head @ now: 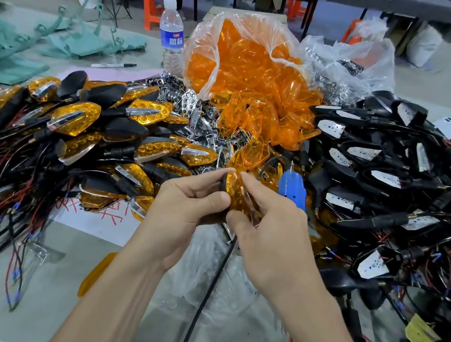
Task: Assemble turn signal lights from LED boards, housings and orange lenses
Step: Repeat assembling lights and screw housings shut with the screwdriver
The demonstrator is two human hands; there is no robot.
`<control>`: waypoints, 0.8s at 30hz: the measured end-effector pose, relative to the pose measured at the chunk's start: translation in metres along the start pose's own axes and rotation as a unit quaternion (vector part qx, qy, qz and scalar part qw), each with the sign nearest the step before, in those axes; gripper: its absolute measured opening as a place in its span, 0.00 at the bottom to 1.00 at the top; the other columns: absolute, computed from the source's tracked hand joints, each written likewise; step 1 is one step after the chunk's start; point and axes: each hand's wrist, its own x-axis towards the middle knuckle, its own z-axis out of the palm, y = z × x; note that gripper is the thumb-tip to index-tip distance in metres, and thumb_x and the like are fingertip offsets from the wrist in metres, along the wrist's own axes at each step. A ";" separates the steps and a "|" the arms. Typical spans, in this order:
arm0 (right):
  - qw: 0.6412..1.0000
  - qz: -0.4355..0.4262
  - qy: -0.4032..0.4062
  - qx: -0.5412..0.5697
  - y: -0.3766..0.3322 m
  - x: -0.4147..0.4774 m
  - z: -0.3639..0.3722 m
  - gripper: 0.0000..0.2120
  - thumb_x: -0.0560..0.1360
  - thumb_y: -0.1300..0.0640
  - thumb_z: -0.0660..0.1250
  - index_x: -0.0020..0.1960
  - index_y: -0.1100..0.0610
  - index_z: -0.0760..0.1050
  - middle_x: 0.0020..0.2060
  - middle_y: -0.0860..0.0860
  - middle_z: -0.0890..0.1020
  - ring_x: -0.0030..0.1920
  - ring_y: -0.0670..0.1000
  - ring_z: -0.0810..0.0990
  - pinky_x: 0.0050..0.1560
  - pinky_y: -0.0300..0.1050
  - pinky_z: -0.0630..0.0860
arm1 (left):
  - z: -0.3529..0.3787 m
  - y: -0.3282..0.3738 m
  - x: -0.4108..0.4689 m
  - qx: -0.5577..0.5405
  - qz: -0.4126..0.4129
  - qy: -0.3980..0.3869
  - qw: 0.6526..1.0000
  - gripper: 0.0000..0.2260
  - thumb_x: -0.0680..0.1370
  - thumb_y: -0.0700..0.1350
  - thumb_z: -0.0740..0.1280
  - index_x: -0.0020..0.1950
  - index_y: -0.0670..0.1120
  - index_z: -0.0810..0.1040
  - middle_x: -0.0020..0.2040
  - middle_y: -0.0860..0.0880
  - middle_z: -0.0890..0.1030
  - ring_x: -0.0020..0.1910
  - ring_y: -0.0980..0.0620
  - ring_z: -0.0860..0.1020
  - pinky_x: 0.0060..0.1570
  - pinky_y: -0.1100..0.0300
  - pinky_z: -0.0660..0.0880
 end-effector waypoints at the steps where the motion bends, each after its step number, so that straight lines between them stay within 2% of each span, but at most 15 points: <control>1: 1.000 -0.009 0.006 -0.004 -0.001 -0.001 0.001 0.26 0.78 0.59 0.71 0.64 0.32 0.67 0.50 0.38 0.82 0.50 0.45 0.80 0.50 0.41 0.78 | 0.000 0.001 0.000 0.007 0.003 -0.003 1.000 0.21 0.71 0.38 0.72 0.65 0.43 0.83 0.57 0.41 0.87 0.56 0.42 0.86 0.50 0.53 0.84; 3: 1.000 -0.020 0.008 -0.006 -0.001 -0.003 0.001 0.25 0.78 0.58 0.69 0.61 0.31 0.66 0.49 0.27 0.79 0.53 0.42 0.79 0.52 0.35 0.75 | 0.000 0.003 0.000 0.016 0.005 -0.006 1.000 0.21 0.72 0.39 0.72 0.65 0.43 0.83 0.57 0.41 0.87 0.57 0.41 0.86 0.51 0.51 0.84; 4: 1.000 -0.021 0.002 -0.007 -0.001 -0.003 0.000 0.23 0.77 0.58 0.69 0.61 0.32 0.66 0.47 0.25 0.79 0.52 0.43 0.79 0.50 0.35 0.77 | -0.001 0.004 -0.001 0.017 0.002 -0.005 1.000 0.20 0.72 0.39 0.72 0.65 0.42 0.83 0.56 0.40 0.87 0.56 0.40 0.86 0.51 0.50 0.84; 5: 1.000 -0.019 -0.009 -0.009 0.000 -0.003 -0.001 0.23 0.77 0.57 0.69 0.62 0.32 0.68 0.46 0.28 0.81 0.50 0.45 0.81 0.49 0.38 0.80 | -0.003 0.004 -0.002 0.020 0.000 -0.002 1.000 0.20 0.72 0.39 0.72 0.64 0.42 0.83 0.56 0.40 0.87 0.56 0.40 0.86 0.50 0.50 0.84; 7: 0.999 -0.009 -0.031 -0.004 0.002 -0.001 -0.003 0.22 0.77 0.58 0.69 0.65 0.37 0.74 0.44 0.40 0.84 0.44 0.47 0.82 0.48 0.51 0.81 | -0.003 0.004 -0.003 0.029 -0.002 0.008 1.000 0.19 0.72 0.39 0.72 0.63 0.41 0.84 0.54 0.39 0.87 0.53 0.41 0.86 0.47 0.51 0.84; 9: 0.999 0.000 -0.041 0.011 0.002 0.001 -0.004 0.20 0.77 0.60 0.69 0.63 0.41 0.78 0.44 0.43 0.85 0.44 0.48 0.83 0.48 0.54 0.82 | -0.002 0.004 -0.005 0.032 -0.001 0.019 0.999 0.18 0.72 0.40 0.73 0.62 0.41 0.84 0.53 0.39 0.88 0.52 0.42 0.87 0.45 0.53 0.84; 12: 0.997 0.015 -0.055 0.051 0.002 0.002 -0.006 0.19 0.76 0.64 0.69 0.61 0.43 0.80 0.48 0.42 0.86 0.49 0.46 0.85 0.53 0.52 0.83 | 0.001 0.005 -0.006 0.030 0.002 0.030 0.999 0.17 0.73 0.38 0.72 0.62 0.41 0.84 0.52 0.39 0.88 0.51 0.41 0.87 0.46 0.52 0.85; 14: 0.997 0.018 -0.050 0.062 0.000 0.003 -0.008 0.17 0.76 0.64 0.70 0.57 0.43 0.80 0.47 0.43 0.87 0.49 0.48 0.85 0.53 0.53 0.83 | 0.003 0.006 -0.005 0.046 0.014 0.039 0.998 0.15 0.76 0.35 0.72 0.62 0.42 0.85 0.52 0.39 0.88 0.51 0.42 0.86 0.47 0.52 0.85; 17: 0.999 0.001 -0.045 0.028 -0.003 0.004 -0.007 0.12 0.77 0.63 0.68 0.53 0.47 0.79 0.39 0.46 0.84 0.41 0.52 0.80 0.45 0.54 0.80 | 0.006 0.005 -0.004 0.057 0.024 0.060 0.996 0.14 0.78 0.33 0.70 0.61 0.43 0.85 0.50 0.40 0.88 0.49 0.44 0.87 0.46 0.54 0.84; 19: 0.999 -0.006 -0.037 -0.013 -0.005 0.004 -0.007 0.09 0.77 0.61 0.67 0.49 0.47 0.78 0.34 0.47 0.78 0.36 0.52 0.74 0.37 0.51 0.73 | 0.009 0.005 -0.005 0.060 0.027 0.067 0.996 0.14 0.78 0.32 0.70 0.61 0.43 0.85 0.50 0.42 0.88 0.49 0.46 0.87 0.45 0.57 0.83; 22: 0.999 -0.004 -0.032 -0.033 -0.008 0.004 -0.010 0.09 0.76 0.61 0.68 0.46 0.46 0.76 0.32 0.45 0.75 0.35 0.49 0.71 0.36 0.44 0.67 | 0.011 0.005 -0.008 0.067 0.042 0.072 0.994 0.14 0.78 0.32 0.70 0.60 0.45 0.86 0.50 0.44 0.89 0.50 0.47 0.87 0.46 0.59 0.83; 24: 0.999 -0.011 -0.023 -0.020 -0.011 0.005 -0.011 0.10 0.75 0.62 0.69 0.47 0.46 0.78 0.33 0.43 0.78 0.35 0.48 0.74 0.36 0.42 0.70 | 0.013 0.008 -0.009 0.067 0.051 0.076 0.994 0.13 0.77 0.35 0.72 0.58 0.48 0.87 0.50 0.43 0.89 0.51 0.46 0.87 0.47 0.57 0.83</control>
